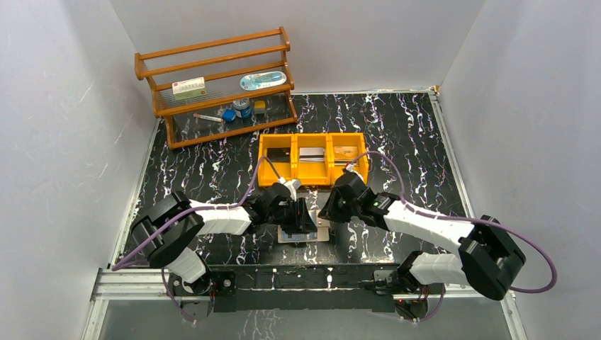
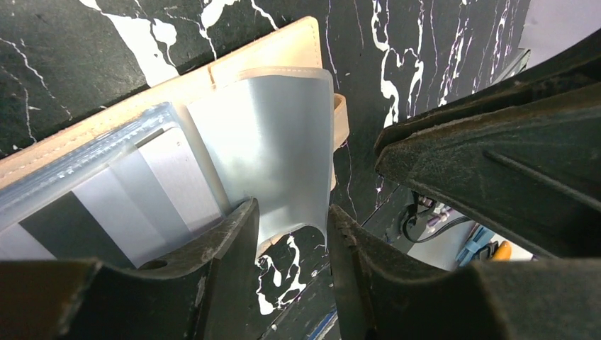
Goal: Take the credit cards out of the card holder
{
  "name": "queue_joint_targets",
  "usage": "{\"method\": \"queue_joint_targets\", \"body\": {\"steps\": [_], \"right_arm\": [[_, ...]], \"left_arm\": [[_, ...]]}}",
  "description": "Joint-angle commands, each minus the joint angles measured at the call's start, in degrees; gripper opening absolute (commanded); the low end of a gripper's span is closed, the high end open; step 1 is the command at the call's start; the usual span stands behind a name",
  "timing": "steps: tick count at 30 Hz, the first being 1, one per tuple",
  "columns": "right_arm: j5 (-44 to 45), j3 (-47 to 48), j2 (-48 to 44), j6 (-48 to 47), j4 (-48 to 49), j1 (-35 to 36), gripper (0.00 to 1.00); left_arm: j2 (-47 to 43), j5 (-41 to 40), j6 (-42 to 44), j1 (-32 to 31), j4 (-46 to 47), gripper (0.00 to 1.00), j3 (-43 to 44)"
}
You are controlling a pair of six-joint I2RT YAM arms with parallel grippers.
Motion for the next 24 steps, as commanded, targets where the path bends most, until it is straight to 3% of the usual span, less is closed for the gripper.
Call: {"method": "queue_joint_targets", "body": {"steps": [1, 12, 20, 24], "right_arm": [[-6.93, 5.34, 2.76, -3.35, 6.58, -1.13, 0.21], [-13.69, 7.35, 12.06, -6.57, 6.52, -1.33, 0.23], [-4.55, 8.15, 13.35, -7.89, -3.11, -1.52, 0.23], [-4.27, 7.32, 13.00, -9.14, -3.86, -1.77, 0.23]], "left_arm": [[-1.13, 1.22, 2.43, -0.43, -1.21, 0.38, -0.12], [-0.36, 2.33, 3.66, -0.66, -1.22, 0.43, 1.41], [-4.06, 1.16, 3.94, -0.75, -3.17, 0.47, 0.46], [-8.93, -1.86, 4.71, -0.76, -7.50, 0.49, 0.31]]}}
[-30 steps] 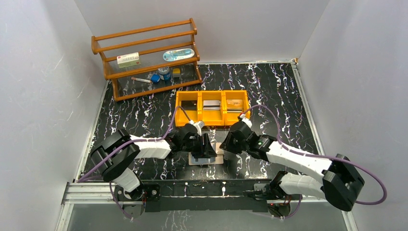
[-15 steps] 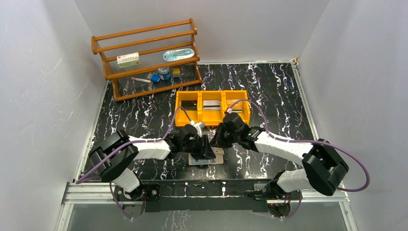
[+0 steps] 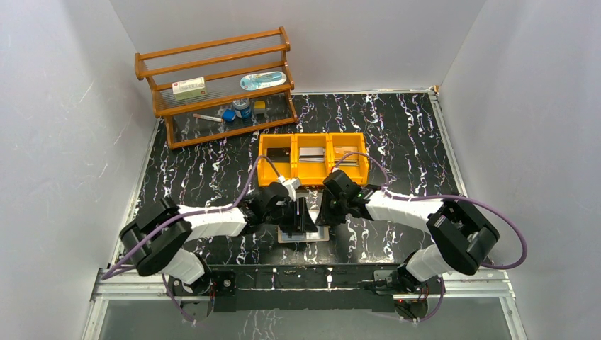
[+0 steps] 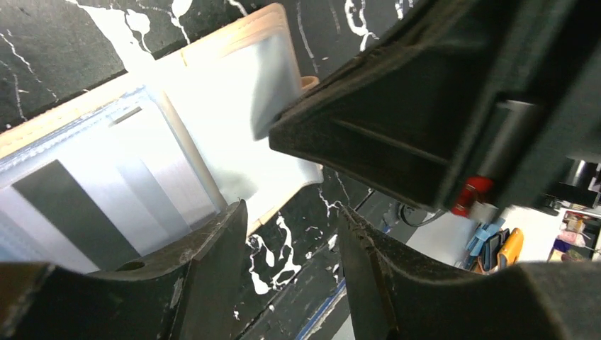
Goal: Take the credit cards out of the card holder
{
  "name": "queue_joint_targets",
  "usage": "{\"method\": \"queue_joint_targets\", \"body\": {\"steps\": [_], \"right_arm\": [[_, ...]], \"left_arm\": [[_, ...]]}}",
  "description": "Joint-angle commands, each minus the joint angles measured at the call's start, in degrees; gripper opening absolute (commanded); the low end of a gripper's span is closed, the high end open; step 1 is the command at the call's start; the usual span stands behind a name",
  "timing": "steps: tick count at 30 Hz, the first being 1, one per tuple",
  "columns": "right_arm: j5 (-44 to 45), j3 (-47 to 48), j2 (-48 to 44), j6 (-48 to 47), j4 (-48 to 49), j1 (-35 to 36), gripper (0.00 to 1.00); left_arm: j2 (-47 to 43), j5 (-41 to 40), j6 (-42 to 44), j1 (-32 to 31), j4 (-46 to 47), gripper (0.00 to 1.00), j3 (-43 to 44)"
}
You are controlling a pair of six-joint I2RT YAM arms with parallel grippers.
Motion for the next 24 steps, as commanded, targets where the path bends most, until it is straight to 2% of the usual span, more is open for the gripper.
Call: {"method": "queue_joint_targets", "body": {"steps": [1, 6, 10, 16, 24], "right_arm": [[2.85, 1.58, -1.30, -2.43, -2.99, -0.42, 0.23], [-0.99, 0.06, -0.61, -2.67, 0.23, -0.43, 0.23], [-2.36, 0.51, -0.55, -3.34, 1.25, -0.41, 0.23], [-3.45, 2.10, -1.33, -4.40, 3.18, 0.62, 0.27], [-4.03, 6.93, 3.29, -5.39, 3.99, 3.96, 0.36]], "left_arm": [[-7.10, -3.57, 2.50, -0.31, -7.46, 0.50, 0.94], [-12.74, -12.29, 4.01, -0.29, -18.87, 0.51, 2.54], [-14.80, -17.23, 2.59, -0.20, -22.76, 0.51, 0.96], [-13.91, -15.17, 1.76, -0.20, -19.04, 0.51, -1.70], [-13.38, -15.46, 1.10, -0.21, -18.02, 0.48, -2.36]]}}
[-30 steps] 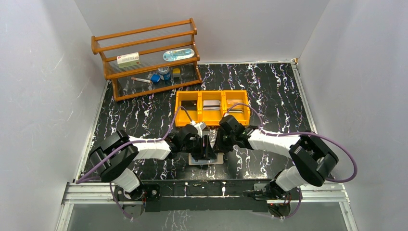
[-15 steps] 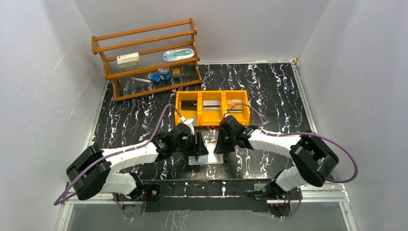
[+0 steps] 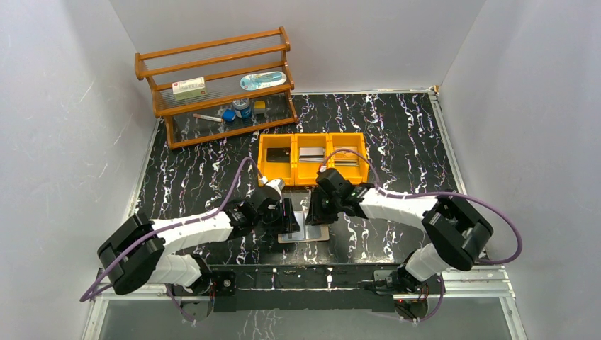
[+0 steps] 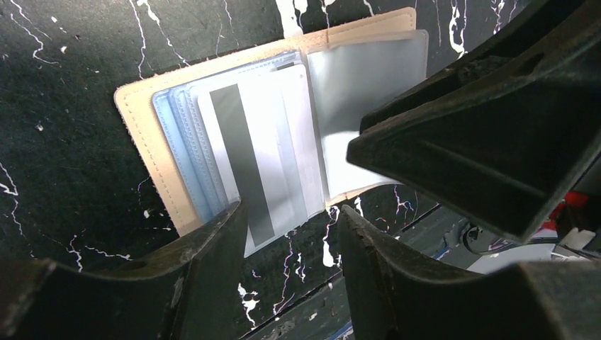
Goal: Take the credit cards out of the card holder
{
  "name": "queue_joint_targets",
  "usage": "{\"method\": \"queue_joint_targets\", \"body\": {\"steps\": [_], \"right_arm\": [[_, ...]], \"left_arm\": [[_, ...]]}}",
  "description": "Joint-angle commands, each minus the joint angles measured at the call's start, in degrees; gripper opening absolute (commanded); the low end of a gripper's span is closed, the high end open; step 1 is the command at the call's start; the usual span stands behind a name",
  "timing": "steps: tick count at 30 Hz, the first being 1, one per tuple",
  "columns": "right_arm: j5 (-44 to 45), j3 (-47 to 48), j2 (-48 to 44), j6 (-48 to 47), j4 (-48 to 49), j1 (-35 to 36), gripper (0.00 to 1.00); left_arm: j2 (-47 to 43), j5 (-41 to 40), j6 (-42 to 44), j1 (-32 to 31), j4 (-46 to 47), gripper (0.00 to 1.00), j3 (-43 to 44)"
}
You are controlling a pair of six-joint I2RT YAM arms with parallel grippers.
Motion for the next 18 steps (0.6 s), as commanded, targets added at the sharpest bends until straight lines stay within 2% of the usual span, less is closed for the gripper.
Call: {"method": "queue_joint_targets", "body": {"steps": [1, 5, 9, 18], "right_arm": [[-0.11, 5.13, 2.66, -1.30, 2.14, 2.15, 0.38], [6.45, 9.40, 6.47, -0.60, -3.33, 3.74, 0.45], [9.63, 11.37, 9.57, -0.45, -6.37, 4.93, 0.48], [20.00, 16.00, 13.99, 0.10, -14.11, 9.93, 0.54]], "left_arm": [[-1.06, -1.22, -0.60, -0.22, 0.31, 0.48, -1.27], [-2.88, -2.28, -1.00, -0.20, -0.55, 0.47, -1.97], [-5.35, -4.20, -1.85, -0.20, -1.86, 0.46, -3.00], [-17.85, -13.96, -7.61, -0.20, -7.56, 0.46, -7.45]]}}
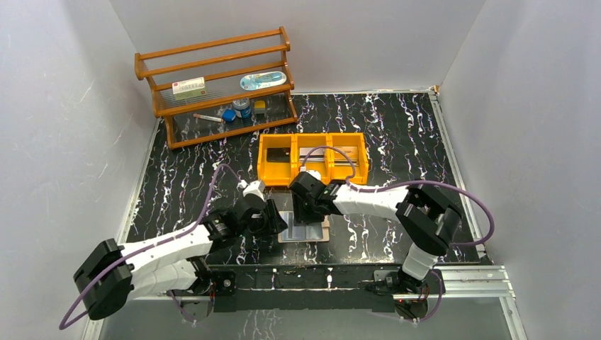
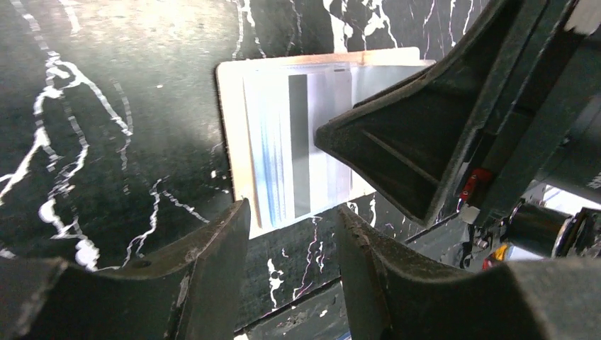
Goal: Take the credit cards out of the card holder
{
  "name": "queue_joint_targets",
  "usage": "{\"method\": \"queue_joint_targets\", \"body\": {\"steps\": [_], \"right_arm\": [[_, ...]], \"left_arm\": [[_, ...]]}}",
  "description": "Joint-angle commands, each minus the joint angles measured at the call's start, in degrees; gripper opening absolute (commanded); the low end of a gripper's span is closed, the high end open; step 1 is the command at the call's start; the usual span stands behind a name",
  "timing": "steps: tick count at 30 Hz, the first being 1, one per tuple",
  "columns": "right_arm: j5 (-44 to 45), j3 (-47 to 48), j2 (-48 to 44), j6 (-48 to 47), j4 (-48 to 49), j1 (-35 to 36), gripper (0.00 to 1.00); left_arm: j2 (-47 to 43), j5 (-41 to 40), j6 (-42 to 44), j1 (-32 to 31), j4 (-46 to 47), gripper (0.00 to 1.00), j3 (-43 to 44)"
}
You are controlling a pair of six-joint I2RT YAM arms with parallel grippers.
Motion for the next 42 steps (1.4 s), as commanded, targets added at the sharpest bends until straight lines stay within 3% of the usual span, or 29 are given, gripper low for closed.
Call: {"method": "queue_joint_targets", "body": {"steps": [1, 4, 7, 14, 25, 27, 35, 42], "right_arm": [[8.50, 3.73, 3.00, 0.35, -7.34, 2.63, 0.54], [13.52, 6.97, 6.03, 2.02, -12.06, 4.98, 0.50], [17.13, 9.56, 7.83, 3.35, -15.16, 6.63, 0.40], [16.56, 10.01, 7.27, 3.57, -14.35, 6.93, 0.17], [12.88, 9.50, 5.39, 0.95, -10.40, 6.84, 0.00], [12.62, 9.79, 4.91, 0.93, -10.21, 6.84, 0.00], [10.74, 11.22, 5.84, 1.04, -9.80, 6.76, 0.19], [12.25, 12.39, 7.66, 2.08, -12.16, 7.39, 0.23]], "left_arm": [[-6.42, -7.36, -3.53, -0.20, -4.52, 0.46, -1.89], [-8.77, -8.28, -3.78, -0.21, -5.84, 0.47, -2.21], [-9.35, -8.55, -3.75, -0.20, -6.81, 0.47, -1.89], [-8.32, -7.68, -3.49, -0.21, -6.51, 0.48, -1.51], [-7.23, -7.50, -3.18, -0.20, -6.32, 0.48, -0.66], [-7.02, -7.65, -3.06, -0.20, -6.42, 0.48, -0.29], [-6.28, -7.43, -3.04, -0.20, -5.89, 0.49, -0.04], [-7.09, -8.38, -3.53, -0.24, -6.14, 0.48, -0.39]]}}
